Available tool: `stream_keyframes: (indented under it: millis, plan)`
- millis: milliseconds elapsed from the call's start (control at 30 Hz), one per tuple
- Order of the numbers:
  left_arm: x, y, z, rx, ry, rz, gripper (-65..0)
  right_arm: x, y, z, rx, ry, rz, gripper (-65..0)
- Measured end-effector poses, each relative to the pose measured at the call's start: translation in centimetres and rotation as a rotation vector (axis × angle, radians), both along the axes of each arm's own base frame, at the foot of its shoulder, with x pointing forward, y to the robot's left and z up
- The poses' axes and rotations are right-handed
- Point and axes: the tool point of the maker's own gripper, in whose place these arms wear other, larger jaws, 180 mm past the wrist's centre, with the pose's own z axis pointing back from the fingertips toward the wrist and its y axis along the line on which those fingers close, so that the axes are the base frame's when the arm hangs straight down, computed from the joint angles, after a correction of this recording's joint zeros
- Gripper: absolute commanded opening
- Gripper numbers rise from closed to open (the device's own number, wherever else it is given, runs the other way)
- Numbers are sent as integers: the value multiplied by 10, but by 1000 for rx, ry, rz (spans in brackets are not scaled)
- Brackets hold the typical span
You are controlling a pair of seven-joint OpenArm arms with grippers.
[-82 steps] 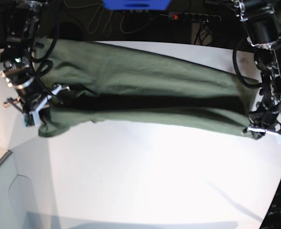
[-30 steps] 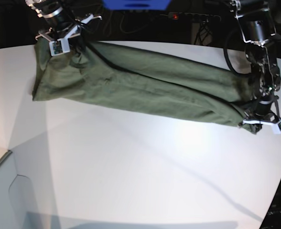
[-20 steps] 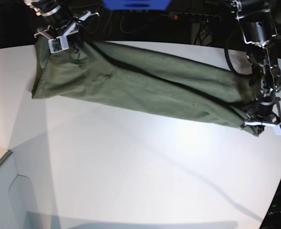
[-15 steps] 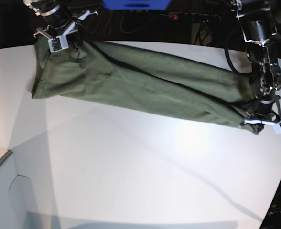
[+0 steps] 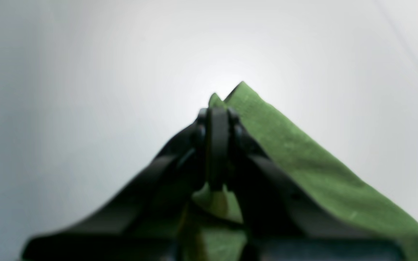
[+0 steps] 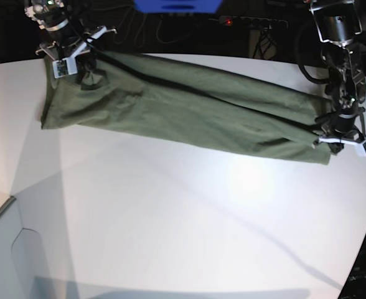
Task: Layout the t-shirt on the table in an organized manner, then fold the t-shirt properly
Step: 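Lift and pull the strip taut between both grippers, then lower the strip flat and adjust its ends with both grippers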
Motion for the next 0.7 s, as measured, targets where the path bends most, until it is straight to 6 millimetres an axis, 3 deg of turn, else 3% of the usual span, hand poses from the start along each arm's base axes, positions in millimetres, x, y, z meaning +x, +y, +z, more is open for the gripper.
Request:
stream_keyframes:
  millis: [267, 433, 533, 600, 700]
  plan:
    - [-4, 0, -4, -1, 11, 1, -625, 8, 0, 2, -1, -12, 1, -650]
    - [-5, 0, -5, -7, 16, 1, -369, 7, 0, 1, -1, -10, 1, -650]
    - [-16, -1, -8, 1, 33, -5, -224, 8, 0, 2, -1, -13, 1, -650]
    - [-23, -2, -3, 17, 30, -18, -164, 8, 0, 2, -1, -13, 1, -650]
    - [-26, -2, 7, 39, 10, -28, -156, 10, 0, 2, -1, -16, 0, -650]
